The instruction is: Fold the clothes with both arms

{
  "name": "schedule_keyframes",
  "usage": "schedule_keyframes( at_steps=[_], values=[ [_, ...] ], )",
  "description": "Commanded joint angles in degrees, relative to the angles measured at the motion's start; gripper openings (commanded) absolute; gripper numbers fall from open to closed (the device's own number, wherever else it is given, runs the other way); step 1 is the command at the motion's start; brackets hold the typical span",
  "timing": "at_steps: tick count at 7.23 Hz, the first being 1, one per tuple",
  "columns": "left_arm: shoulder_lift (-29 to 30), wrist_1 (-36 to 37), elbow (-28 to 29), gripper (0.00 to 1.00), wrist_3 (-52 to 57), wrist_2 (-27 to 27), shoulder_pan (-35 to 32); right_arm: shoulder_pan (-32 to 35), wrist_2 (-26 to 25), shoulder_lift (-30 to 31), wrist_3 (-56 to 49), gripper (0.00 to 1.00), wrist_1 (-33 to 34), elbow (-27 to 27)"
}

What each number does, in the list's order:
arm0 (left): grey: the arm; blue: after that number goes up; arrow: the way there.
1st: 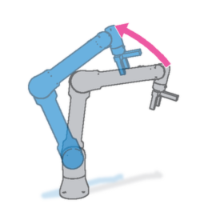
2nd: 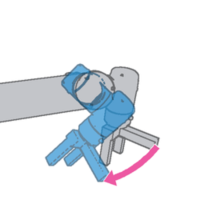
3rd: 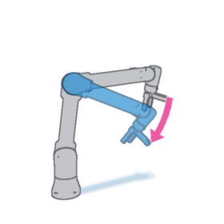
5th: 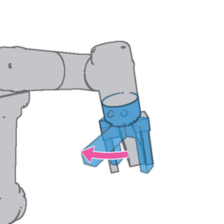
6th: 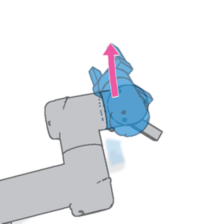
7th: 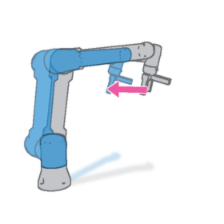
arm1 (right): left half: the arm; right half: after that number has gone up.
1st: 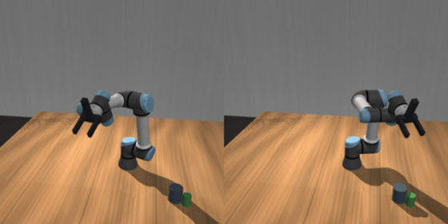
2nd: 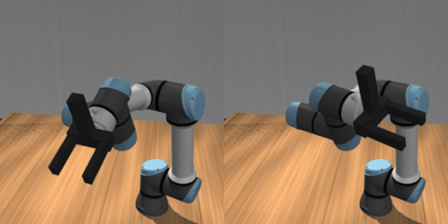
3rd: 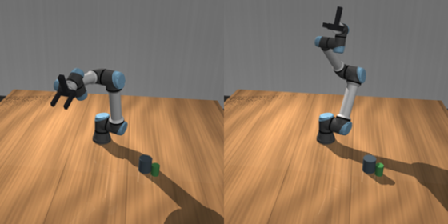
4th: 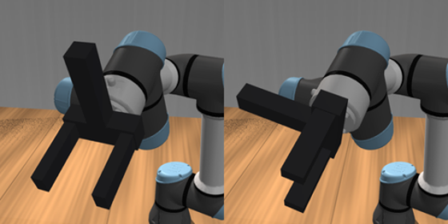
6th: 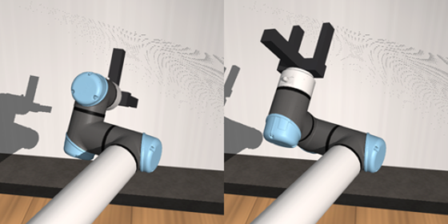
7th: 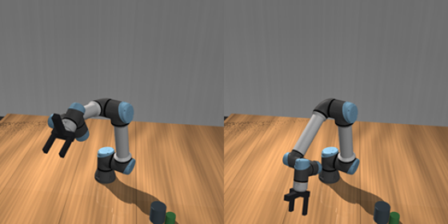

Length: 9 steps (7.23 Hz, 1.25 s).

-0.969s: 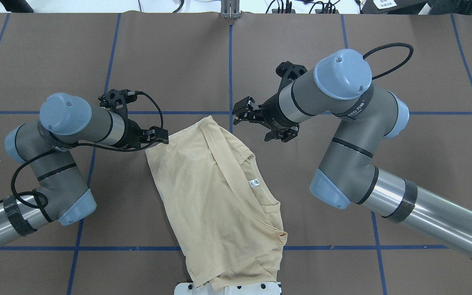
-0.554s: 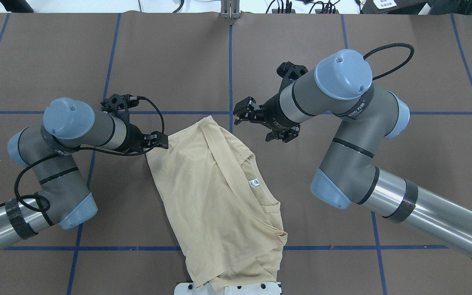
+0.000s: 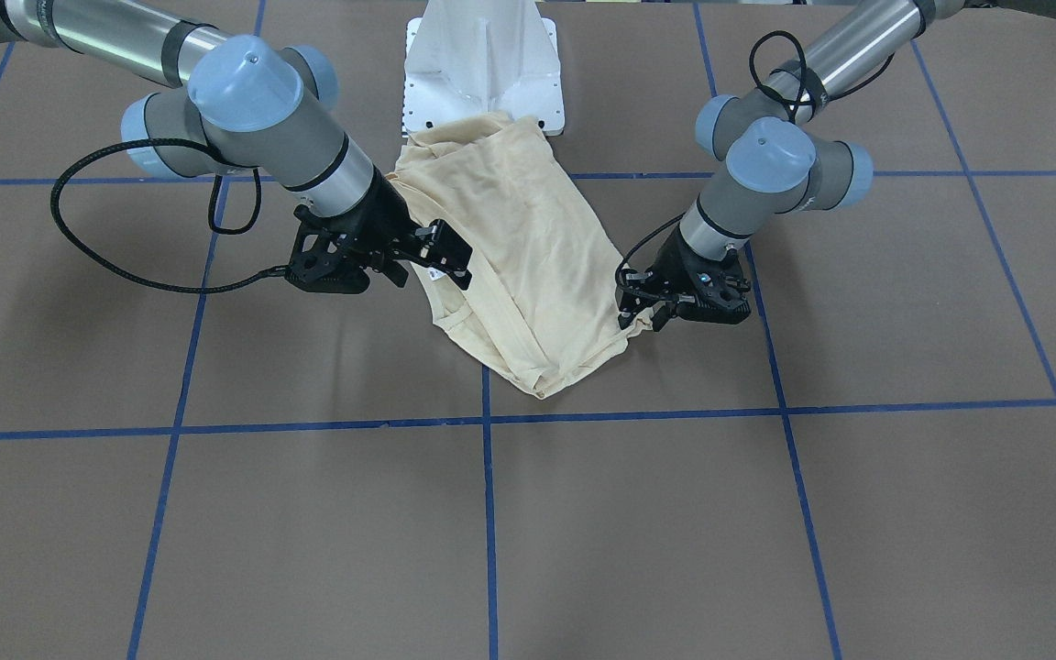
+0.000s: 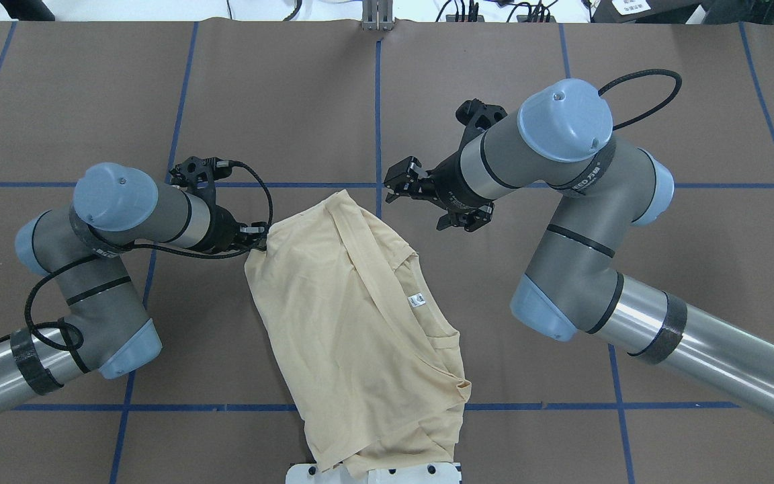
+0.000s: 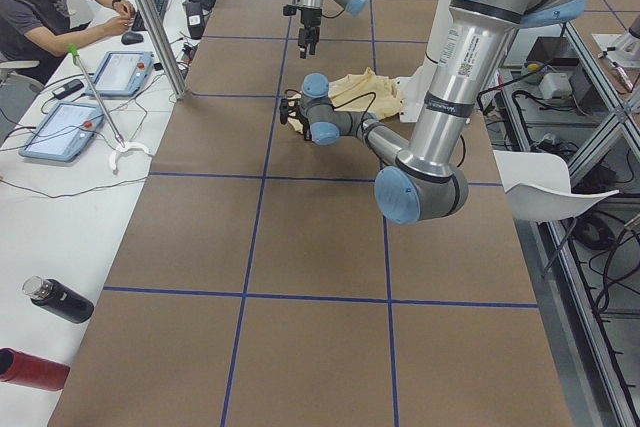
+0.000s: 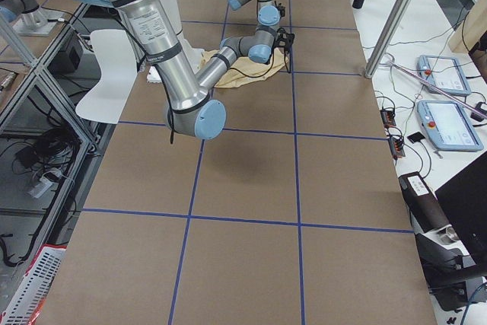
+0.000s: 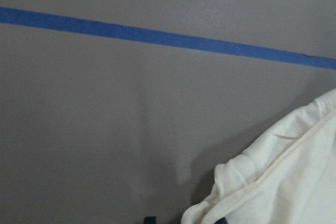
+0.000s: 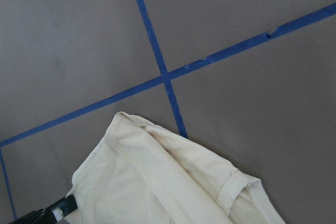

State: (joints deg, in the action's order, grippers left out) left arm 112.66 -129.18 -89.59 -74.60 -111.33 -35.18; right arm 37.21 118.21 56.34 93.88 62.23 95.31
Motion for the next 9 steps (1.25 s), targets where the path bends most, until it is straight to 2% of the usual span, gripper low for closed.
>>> schedule_keyframes(
  at_steps=[1, 3, 5, 6, 9],
  values=[
    [0.0, 0.2, -1.3, 0.00, -0.1, -0.6, -0.1, 0.1, 0.0, 0.1, 0.3, 1.00, 0.1, 0.0],
    [1.3, 0.6, -1.4, 0.00, -0.5, -0.4, 0.0, 0.3, 0.0, 0.5, 0.2, 1.00, 0.0, 0.0],
    [4.8, 2.4, 0.9, 0.00, -0.6, 0.1, -0.2, 0.9, -0.1, 1.2, 0.0, 1.00, -0.1, 0.0],
    [8.7, 4.3, 3.7, 0.00, -0.5, 0.1, -1.5, 0.9, -0.3, 1.8, 0.0, 1.00, -0.4, 0.0],
    [17.5, 3.6, 12.9, 0.00, -0.5, 0.7, -5.4, 0.8, -2.9, 2.9, -0.2, 1.00, -0.5, 0.0]
  ],
)
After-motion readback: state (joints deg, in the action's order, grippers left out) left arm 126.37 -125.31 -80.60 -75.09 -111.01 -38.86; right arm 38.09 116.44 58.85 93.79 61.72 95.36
